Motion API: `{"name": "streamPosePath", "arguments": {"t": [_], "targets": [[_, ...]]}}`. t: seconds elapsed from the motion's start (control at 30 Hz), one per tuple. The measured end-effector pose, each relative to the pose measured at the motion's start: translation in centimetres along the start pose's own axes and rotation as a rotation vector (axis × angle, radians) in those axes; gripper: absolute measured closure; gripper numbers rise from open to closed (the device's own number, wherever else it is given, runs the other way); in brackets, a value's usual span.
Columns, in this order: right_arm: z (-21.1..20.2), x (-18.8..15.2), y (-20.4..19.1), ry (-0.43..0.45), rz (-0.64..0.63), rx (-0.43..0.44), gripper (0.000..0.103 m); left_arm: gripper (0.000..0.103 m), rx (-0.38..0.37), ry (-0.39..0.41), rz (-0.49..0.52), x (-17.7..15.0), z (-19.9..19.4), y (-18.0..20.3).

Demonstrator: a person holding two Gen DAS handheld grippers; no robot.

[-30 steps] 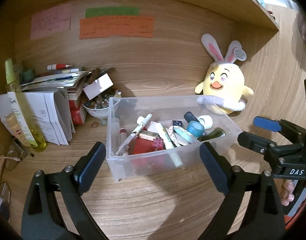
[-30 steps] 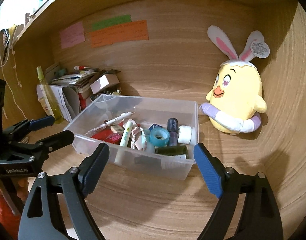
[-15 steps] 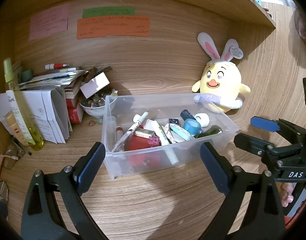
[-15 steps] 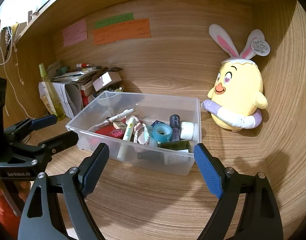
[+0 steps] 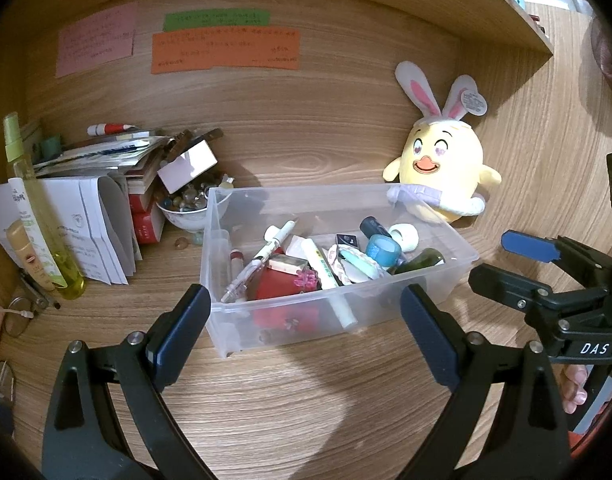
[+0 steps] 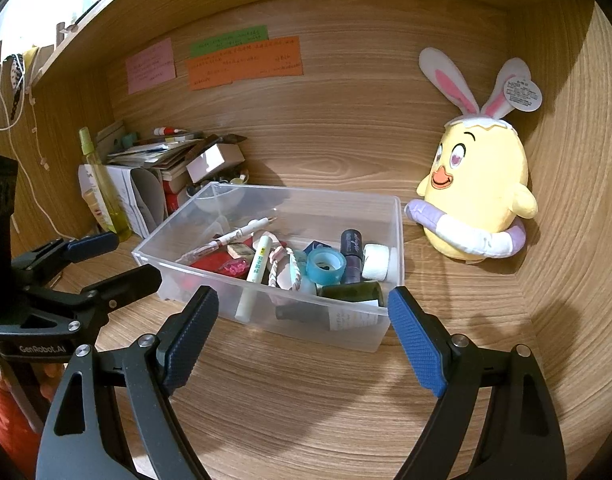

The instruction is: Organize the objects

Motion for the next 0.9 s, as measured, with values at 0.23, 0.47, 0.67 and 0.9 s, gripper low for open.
{"name": "streamPosePath", "arguments": {"t": [0.23, 0.47, 0.67, 0.9], "targets": [[0.08, 0.13, -0.2, -0.001, -0.002, 0.003, 0.018, 0.006, 0.001, -0.003, -0.002, -0.06, 0.04, 0.03], [0.16, 0.08, -0.28, -0.003, -0.004, 0.008, 0.018, 0.006, -0.001, -0.01, -0.011, -0.22, 0.14, 0.13], [0.18, -0.02, -0.25, -0.005, 0.0, 0.008, 0.018, 0.006, -0.006, -0.009, -0.006, -0.23, 0.07, 0.28], [0.2, -0.02, -0.13, -0.006, 0.003, 0.01, 0.018, 0.006, -0.011, -0.008, -0.006, -0.01, -0.05, 0.38]]}}
Point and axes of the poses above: each gripper's, at about its wrist camera, not at the fingertips, and z roughly the way its jaws point, y to its right, x to its top, the point moved 4 cm from there along z, roughly the way its jaws point, and after that the axes turned 15 degrees about y, right-handed, at the moved point
